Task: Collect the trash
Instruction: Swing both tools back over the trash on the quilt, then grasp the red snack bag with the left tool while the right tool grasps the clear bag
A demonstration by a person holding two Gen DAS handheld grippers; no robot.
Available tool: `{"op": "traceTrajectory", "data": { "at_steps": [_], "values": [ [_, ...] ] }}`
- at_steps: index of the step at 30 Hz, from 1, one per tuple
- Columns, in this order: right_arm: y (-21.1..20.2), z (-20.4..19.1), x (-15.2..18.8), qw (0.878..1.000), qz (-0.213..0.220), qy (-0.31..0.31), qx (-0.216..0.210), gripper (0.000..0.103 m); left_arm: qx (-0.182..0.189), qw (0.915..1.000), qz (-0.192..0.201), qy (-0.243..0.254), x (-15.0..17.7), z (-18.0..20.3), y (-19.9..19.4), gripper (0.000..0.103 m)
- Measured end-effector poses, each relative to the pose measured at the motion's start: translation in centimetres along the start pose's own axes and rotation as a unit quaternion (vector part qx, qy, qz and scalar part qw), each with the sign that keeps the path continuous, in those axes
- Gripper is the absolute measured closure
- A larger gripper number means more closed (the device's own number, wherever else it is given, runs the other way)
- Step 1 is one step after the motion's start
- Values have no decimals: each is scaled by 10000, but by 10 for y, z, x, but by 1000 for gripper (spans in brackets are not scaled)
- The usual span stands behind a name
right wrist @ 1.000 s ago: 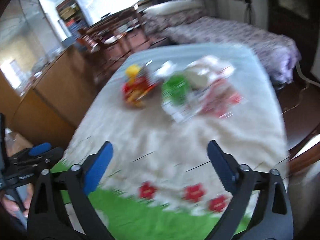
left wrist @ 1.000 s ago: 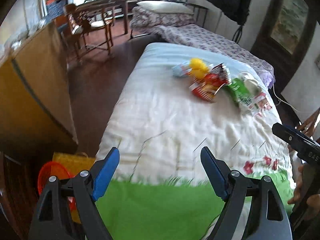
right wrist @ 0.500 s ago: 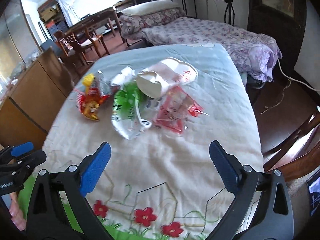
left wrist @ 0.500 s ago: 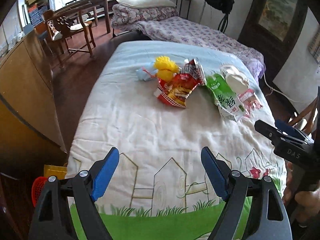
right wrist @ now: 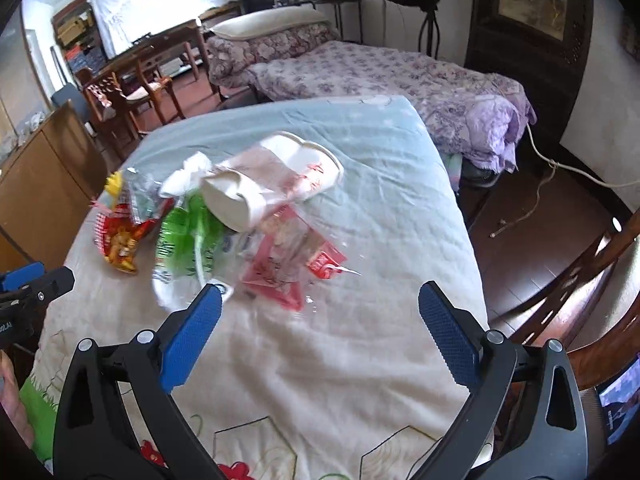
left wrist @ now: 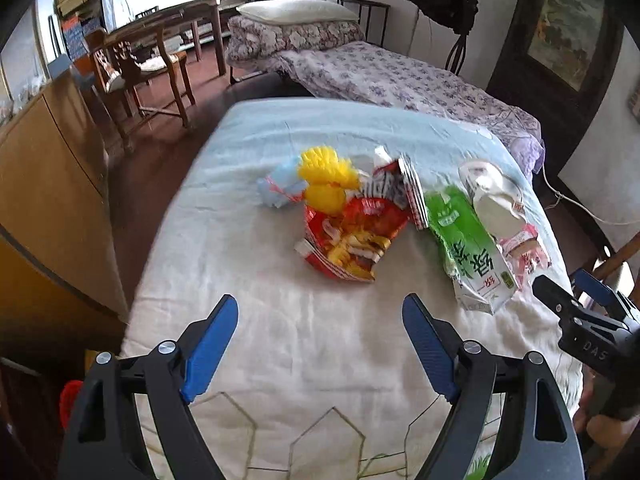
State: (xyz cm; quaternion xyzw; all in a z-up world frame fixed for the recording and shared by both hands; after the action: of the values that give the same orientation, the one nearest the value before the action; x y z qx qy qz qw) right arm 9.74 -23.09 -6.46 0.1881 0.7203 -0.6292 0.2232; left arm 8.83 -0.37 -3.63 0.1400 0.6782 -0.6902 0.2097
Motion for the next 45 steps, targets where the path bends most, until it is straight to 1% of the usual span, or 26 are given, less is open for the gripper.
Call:
{"op": "traceTrajectory", "data": {
  "at_steps": [4, 9, 11, 14, 16, 17, 19, 21, 23, 24, 28, 31, 33, 36, 38, 41, 42, 45],
  "values": [
    [5, 5, -6, 10000, 20, 60, 72, 8, 30, 9997, -203, 102, 7, 4, 13, 20],
    [9, 3, -20, 9999, 79, 139, 23, 8, -61, 9999, 10, 83, -5, -4, 9, 19],
    [13, 0, -26, 9998, 83, 171, 46, 8, -55, 10000, -13, -19, -8, -8, 11, 19],
    [24, -5, -31, 9998, -24, 103, 149, 8, 47, 9998, -128, -168, -5, -13, 17, 19],
    [31, -8, -32, 9998, -132, 85, 109, 8, 46, 9997, -169, -180, -4, -15, 19, 19],
    [36, -10, -32, 9997, -220, 92, 17, 8, 47, 9997, -159, -182, -3, -16, 19, 19],
    [39, -10, -31, 9994, -296, 162, -126, 13, 24, 9998, -121, -178, -3, -16, 19, 19],
    [40, -8, -27, 9987, -377, 217, -273, 29, 1, 9998, -101, -177, -3, -16, 19, 19],
    [40, -3, -24, 9981, -418, 319, -334, 34, -10, 9997, -115, -217, -4, -18, 19, 19],
    [39, 0, -21, 9977, -434, 372, -363, 38, -2, 9996, -123, -250, -4, -19, 20, 19],
    [28, 2, -14, 9971, -336, 476, -490, 40, -12, 9995, -113, -294, -5, -22, 18, 19],
    [13, 3, -9, 9965, -208, 575, -577, 40, 12, 9994, -137, -309, -7, -23, 16, 19],
    [-2, 4, -7, 9953, -43, 668, -704, 40, 43, 9993, -152, -328, -8, -23, 14, 19],
    [-19, 4, -9, 9953, 226, 652, -685, 40, 28, 9994, -158, -296, -11, -25, 13, 19],
    [-27, 2, -10, 9942, 342, 694, -754, 40, -2, 9995, -197, -241, -13, -25, 15, 19],
    [-30, 0, -9, 9925, 316, 698, -957, 40, -19, 9996, -223, -161, -16, -23, 18, 19],
    [-30, -5, -7, 9914, 271, 678, -1082, 40, -30, 9997, -239, -102, -17, -21, 20, 19],
    [-31, -16, -1, 9906, 175, 558, -1240, 40, -104, 9995, -274, 108, -21, -13, 27, 19]
  ]
}}
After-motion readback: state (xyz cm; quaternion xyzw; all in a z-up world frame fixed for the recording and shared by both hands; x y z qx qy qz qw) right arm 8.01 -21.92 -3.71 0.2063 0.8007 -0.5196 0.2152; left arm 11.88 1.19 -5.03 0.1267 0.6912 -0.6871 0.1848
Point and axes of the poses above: each gripper's, at about its wrist camera, not at the fingertips, and y roughly the way its jaws point, z to its right, x to its underside, the point moved 5 cm from there along y, roughly the way its jaws point, and after that the axes turned 3 degrees about -z, right-handed, at the moved point
